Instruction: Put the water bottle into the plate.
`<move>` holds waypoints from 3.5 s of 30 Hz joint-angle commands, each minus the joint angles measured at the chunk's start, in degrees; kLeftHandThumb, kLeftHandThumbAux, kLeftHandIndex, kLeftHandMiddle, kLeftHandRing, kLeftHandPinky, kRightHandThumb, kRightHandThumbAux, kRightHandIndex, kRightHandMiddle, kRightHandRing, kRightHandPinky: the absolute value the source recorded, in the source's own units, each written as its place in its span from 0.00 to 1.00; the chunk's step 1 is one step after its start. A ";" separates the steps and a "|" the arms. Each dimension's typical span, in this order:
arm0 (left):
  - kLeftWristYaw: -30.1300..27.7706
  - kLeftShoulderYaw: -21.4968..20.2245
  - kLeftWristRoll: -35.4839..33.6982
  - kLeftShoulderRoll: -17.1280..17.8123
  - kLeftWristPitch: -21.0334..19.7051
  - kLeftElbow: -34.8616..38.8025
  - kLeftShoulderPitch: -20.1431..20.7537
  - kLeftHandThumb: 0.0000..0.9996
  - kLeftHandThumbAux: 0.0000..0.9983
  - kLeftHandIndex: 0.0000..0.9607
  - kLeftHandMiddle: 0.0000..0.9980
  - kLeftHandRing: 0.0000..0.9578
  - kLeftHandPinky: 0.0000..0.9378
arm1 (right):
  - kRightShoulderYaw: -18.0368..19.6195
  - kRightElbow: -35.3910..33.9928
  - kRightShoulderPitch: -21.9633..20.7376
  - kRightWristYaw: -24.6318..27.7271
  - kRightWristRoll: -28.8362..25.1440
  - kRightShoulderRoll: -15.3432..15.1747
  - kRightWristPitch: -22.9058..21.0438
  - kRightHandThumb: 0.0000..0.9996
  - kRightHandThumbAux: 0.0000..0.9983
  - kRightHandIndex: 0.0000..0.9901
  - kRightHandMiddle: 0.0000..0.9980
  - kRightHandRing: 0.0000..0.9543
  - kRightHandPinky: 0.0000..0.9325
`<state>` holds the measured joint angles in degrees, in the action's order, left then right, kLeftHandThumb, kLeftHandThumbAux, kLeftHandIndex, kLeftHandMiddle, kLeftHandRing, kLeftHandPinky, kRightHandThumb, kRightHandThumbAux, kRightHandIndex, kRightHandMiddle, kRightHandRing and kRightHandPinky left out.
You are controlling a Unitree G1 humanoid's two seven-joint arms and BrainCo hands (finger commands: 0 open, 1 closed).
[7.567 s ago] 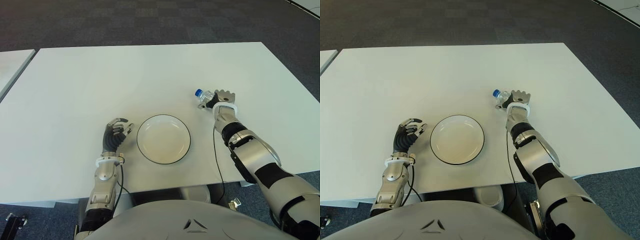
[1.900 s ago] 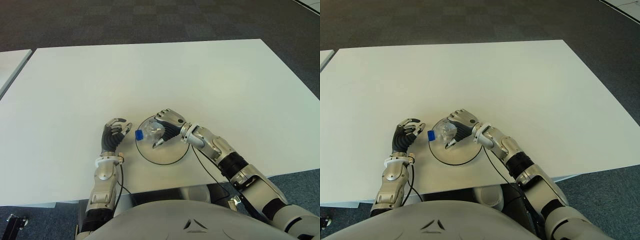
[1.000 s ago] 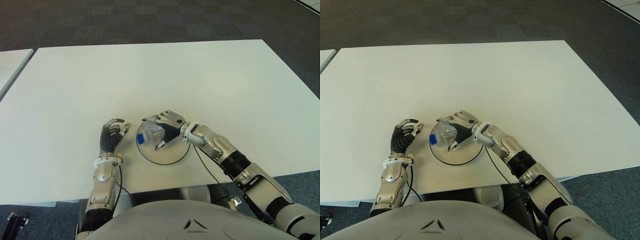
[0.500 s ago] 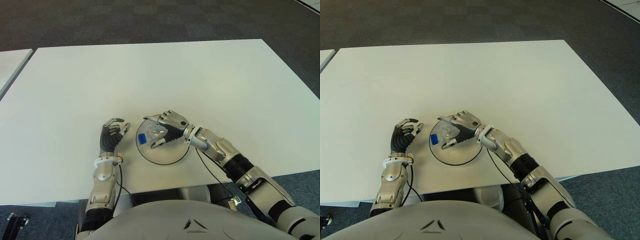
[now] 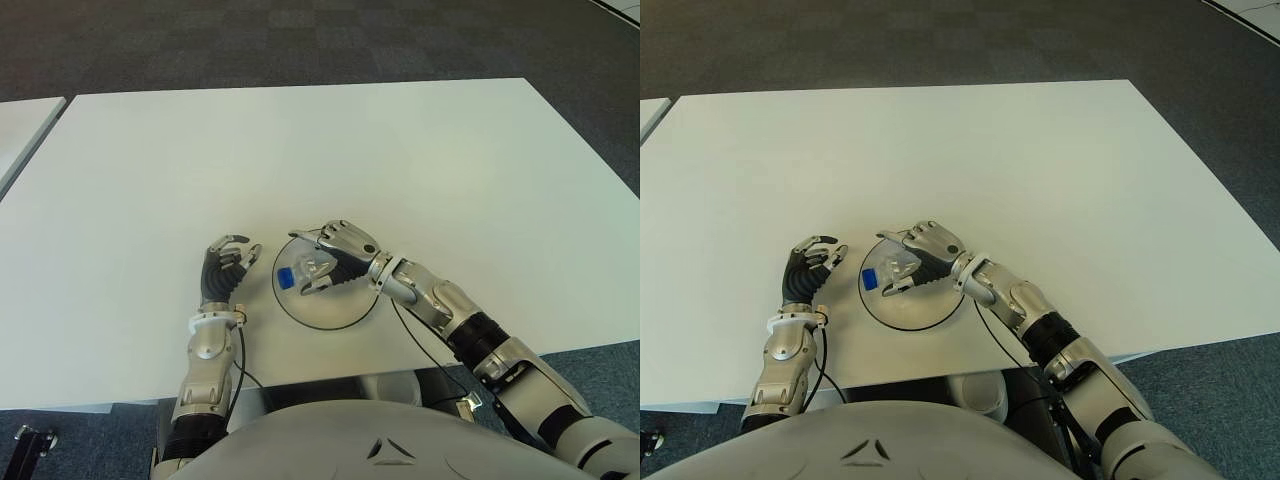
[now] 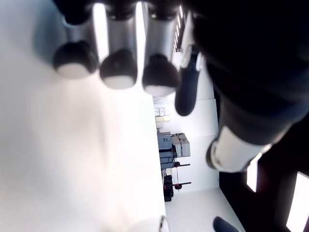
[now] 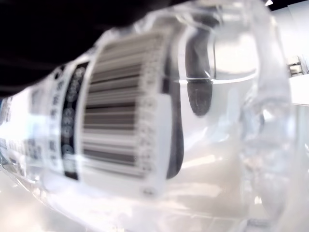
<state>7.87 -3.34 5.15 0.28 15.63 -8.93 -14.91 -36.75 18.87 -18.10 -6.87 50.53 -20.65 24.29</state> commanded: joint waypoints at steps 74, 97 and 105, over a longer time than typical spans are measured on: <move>-0.40 0.25 0.11 0.42 -1.47 -1.12 -0.69 0.70 0.73 0.45 0.88 0.92 0.93 | 0.27 -1.70 3.39 -20.27 7.13 -2.14 1.63 0.20 0.22 0.00 0.00 0.00 0.00; -0.27 0.13 -0.08 0.21 -1.81 -1.11 -0.49 0.70 0.72 0.46 0.88 0.92 0.93 | 5.67 -5.05 7.47 -21.99 2.86 -1.73 -0.80 0.23 0.20 0.00 0.00 0.00 0.00; -0.27 -0.07 -0.48 -0.09 -1.97 -0.88 -0.58 0.70 0.72 0.46 0.88 0.92 0.93 | 11.54 -8.65 11.61 -19.31 -2.59 -0.98 -4.06 0.30 0.20 0.00 0.00 0.00 0.00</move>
<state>7.75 -3.41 5.02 0.48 15.27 -9.19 -14.76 -27.39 11.23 -8.43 -27.57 50.17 -21.98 22.02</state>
